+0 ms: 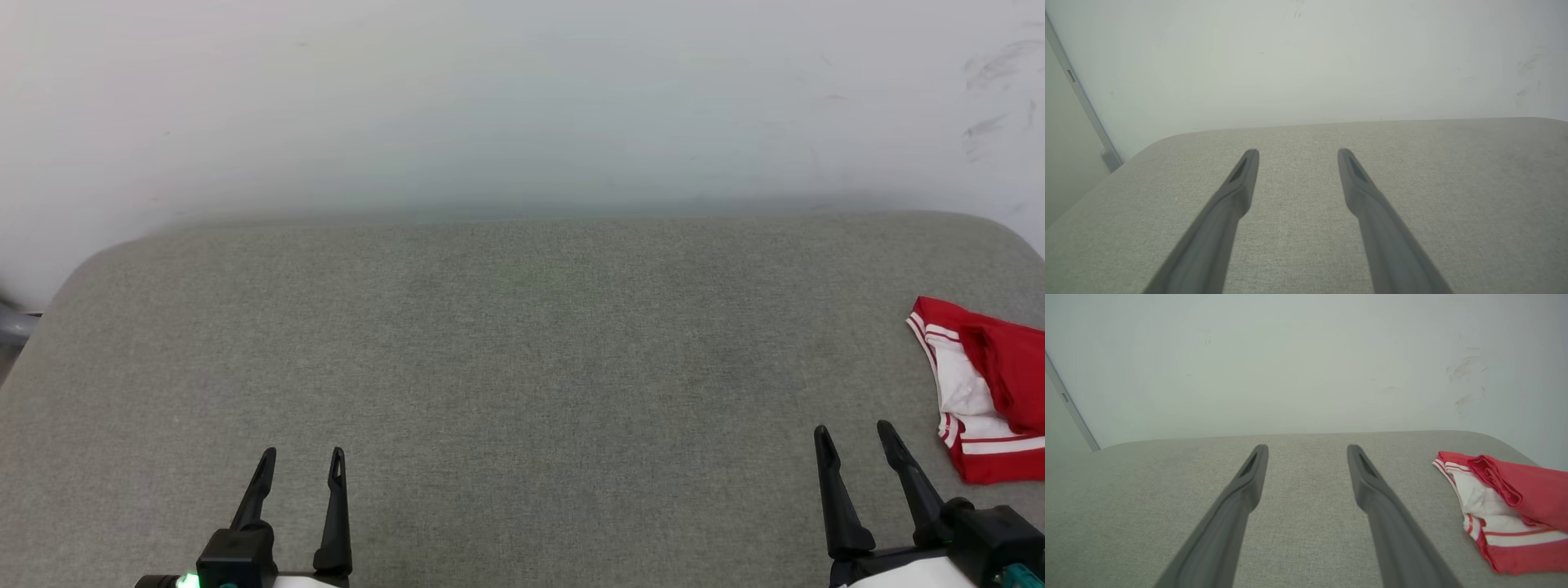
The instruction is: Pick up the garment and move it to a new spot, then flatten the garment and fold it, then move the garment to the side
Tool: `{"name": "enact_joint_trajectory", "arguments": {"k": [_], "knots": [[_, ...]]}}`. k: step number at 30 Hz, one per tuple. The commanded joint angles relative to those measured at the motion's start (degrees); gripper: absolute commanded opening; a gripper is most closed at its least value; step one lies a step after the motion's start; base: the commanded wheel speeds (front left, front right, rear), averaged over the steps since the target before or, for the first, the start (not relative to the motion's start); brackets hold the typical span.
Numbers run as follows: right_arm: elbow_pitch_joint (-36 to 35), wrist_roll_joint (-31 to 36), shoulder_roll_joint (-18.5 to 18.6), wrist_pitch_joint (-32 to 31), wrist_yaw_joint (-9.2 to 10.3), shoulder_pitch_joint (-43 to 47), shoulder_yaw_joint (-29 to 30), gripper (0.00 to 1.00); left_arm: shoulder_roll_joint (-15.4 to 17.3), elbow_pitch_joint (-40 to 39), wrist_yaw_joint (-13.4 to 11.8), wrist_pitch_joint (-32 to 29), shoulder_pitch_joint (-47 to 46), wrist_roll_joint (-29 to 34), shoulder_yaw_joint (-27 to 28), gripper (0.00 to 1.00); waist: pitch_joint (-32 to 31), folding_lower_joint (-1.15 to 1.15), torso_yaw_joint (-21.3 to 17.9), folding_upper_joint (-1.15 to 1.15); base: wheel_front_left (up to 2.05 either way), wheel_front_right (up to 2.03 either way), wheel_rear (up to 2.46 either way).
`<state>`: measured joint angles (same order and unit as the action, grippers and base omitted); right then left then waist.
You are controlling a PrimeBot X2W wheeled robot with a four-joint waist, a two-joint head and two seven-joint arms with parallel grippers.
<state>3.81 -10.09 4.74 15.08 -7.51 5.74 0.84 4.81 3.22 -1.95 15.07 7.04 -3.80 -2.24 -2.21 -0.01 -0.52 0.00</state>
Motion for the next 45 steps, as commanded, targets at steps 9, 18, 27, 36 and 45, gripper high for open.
{"name": "enact_joint_trajectory", "arguments": {"k": [9, 18, 27, 36, 45], "knots": [[0.9, -0.1, -0.4, 0.0, 0.0, 0.5, -0.1, 0.0, -0.1, 2.1, 0.7, -0.1, 0.6, -0.1, 0.1, 0.0, -0.7, 0.01, -0.1, 0.0, 0.0, 0.0, 0.0], [2.3, -8.0, -0.3, -1.8, 0.0, -0.5, 0.1, 0.0, -0.3, 4.0, 1.5, -2.5, -0.7, -8.2, 1.2, 0.0, -0.5, 0.01, -0.1, 0.0, 0.0, 0.0, 0.0], [3.3, -17.7, -0.2, -4.0, 0.0, -2.1, 0.5, 0.0, -0.5, 4.6, 2.5, -4.7, -2.2, -18.4, 2.0, 0.0, -0.3, 0.01, 0.0, 0.0, 0.0, 0.0, 0.0], [4.2, -26.3, -0.2, -6.1, 0.01, -3.5, 0.9, 0.0, -0.7, 5.3, 3.4, -6.9, -3.7, -27.4, 2.8, 0.0, -0.1, 0.01, 0.0, 0.0, 0.0, 0.0, 0.0], [5.0, -34.8, -0.2, -8.1, 0.01, -4.8, 1.3, 0.0, -0.8, 6.1, 4.3, -9.0, -5.1, -36.5, 3.7, 0.0, 0.2, 0.01, 0.1, 0.0, 0.0, 0.0, 0.0]]}}
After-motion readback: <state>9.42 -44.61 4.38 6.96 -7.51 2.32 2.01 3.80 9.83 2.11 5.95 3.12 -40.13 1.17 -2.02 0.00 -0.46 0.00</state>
